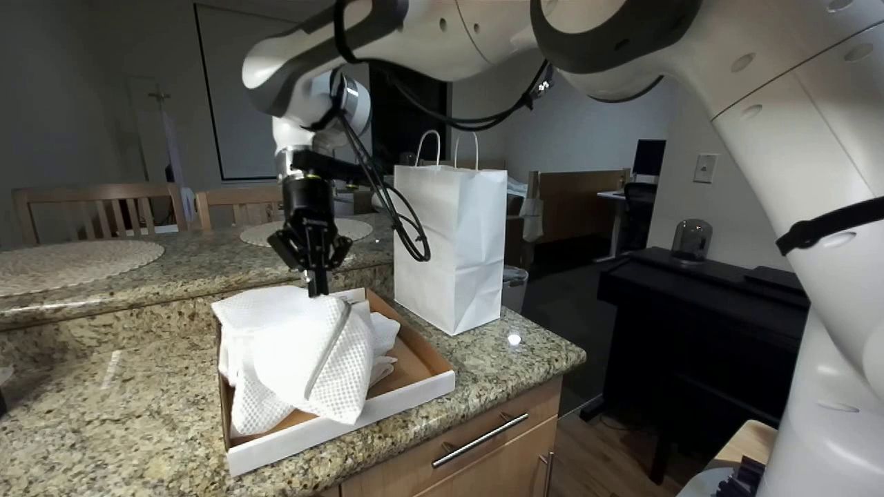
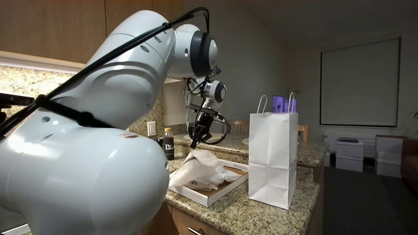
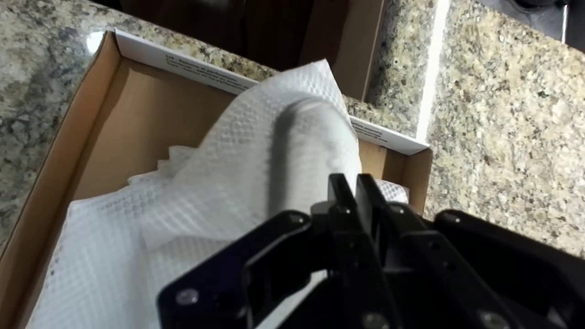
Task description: Pick a towel from the box and put it in the paper bag
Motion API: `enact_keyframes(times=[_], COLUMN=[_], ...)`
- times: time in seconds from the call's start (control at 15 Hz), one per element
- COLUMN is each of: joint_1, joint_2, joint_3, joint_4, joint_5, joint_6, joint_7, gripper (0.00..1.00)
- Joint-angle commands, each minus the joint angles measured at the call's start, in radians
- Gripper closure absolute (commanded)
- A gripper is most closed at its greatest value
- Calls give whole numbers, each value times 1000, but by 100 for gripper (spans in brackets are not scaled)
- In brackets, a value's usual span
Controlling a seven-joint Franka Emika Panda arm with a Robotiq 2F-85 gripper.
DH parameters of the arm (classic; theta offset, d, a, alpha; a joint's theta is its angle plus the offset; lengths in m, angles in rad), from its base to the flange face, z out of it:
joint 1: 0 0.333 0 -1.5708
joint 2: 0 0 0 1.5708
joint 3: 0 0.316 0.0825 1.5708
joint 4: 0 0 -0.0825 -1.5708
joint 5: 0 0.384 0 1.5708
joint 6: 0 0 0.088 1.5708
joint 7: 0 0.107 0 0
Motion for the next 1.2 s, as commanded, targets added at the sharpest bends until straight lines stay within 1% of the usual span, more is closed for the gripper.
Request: enact_keyframes(times=[0.0,0.2,0.27,0.33,0.4,0.47,0.6,0.73,0.87,0.93,1.0,1.07,1.13], joint_1=[36,78,84,87,88,92,96,95,106,108,98,92,89], joint_2=[-77,-112,-123,-135,-148,-158,-163,-131,-109,-89,-69,-56,-45], joint_3=[7,4,-1,-4,-9,-16,-34,-59,-89,-98,-90,-83,-76], joint_4=[56,130,130,128,105,82,23,-29,-106,-132,-146,-168,-185], joint_5=[-61,-126,-133,-130,-124,-132,-162,-188,-220,-227,-233,-220,-211], joint_6=[-76,-128,-108,-76,-9,48,215,389,557,601,617,616,607], joint_7=[-13,13,31,48,75,88,124,165,234,260,274,264,251], gripper=[89,90,92,65,66,64,51,40,27,20,14,7,3])
